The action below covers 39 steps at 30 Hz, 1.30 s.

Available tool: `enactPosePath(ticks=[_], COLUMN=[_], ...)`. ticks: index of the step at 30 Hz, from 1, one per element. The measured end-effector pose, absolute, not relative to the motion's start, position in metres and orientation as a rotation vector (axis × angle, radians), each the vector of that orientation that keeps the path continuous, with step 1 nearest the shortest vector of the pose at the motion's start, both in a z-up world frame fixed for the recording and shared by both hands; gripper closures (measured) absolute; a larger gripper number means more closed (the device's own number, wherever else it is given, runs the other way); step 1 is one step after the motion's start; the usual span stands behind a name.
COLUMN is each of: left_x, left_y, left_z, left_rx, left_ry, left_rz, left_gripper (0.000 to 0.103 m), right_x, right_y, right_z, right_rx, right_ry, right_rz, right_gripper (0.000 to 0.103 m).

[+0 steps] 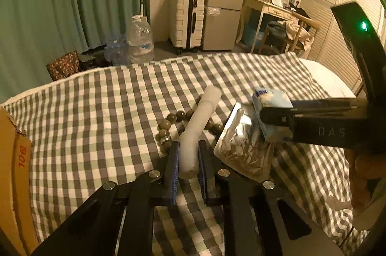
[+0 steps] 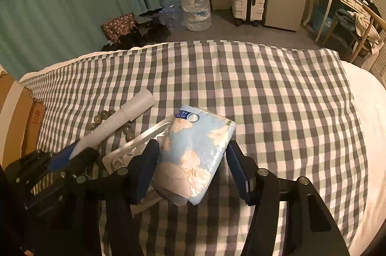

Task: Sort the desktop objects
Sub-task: 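Grasp the white tube with the left gripper while the right gripper grasps the blue tissue pack, then carry the white tube and tissue pack over the cardboard box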

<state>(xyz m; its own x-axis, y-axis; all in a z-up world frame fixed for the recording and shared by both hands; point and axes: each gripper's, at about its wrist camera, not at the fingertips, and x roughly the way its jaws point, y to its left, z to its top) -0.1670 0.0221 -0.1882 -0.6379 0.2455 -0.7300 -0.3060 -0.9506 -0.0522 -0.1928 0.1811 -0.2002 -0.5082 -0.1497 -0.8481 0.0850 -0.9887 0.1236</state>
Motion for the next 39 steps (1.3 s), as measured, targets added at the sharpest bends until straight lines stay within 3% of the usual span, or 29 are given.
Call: enactPosePath(ticks=[7,27,39], left_x=[-0.156,-0.093,-0.046], left_y=[0.022,0.002,-0.023], left_z=[-0.161,-0.036,0.01], left_rx=[-1.069,-0.805,-0.768], left_ry=[0.143,0.163,0.151], left_rz=[2.641,2.824,2.914], left_gripper=[0.089,0.089,0.089], right_x=[-0.176,-0.129,-0.083], right_y=[0.196,0.185,0.167], right_z=[-0.183,-0.083,-0.024], right_rx=[1.458,1.226,1.049], right_ry=[-0.116,-0.11,-0.084], right_rz=[-2.621,-2.727,-2.768], right_gripper=[0.052,0.052,0.052])
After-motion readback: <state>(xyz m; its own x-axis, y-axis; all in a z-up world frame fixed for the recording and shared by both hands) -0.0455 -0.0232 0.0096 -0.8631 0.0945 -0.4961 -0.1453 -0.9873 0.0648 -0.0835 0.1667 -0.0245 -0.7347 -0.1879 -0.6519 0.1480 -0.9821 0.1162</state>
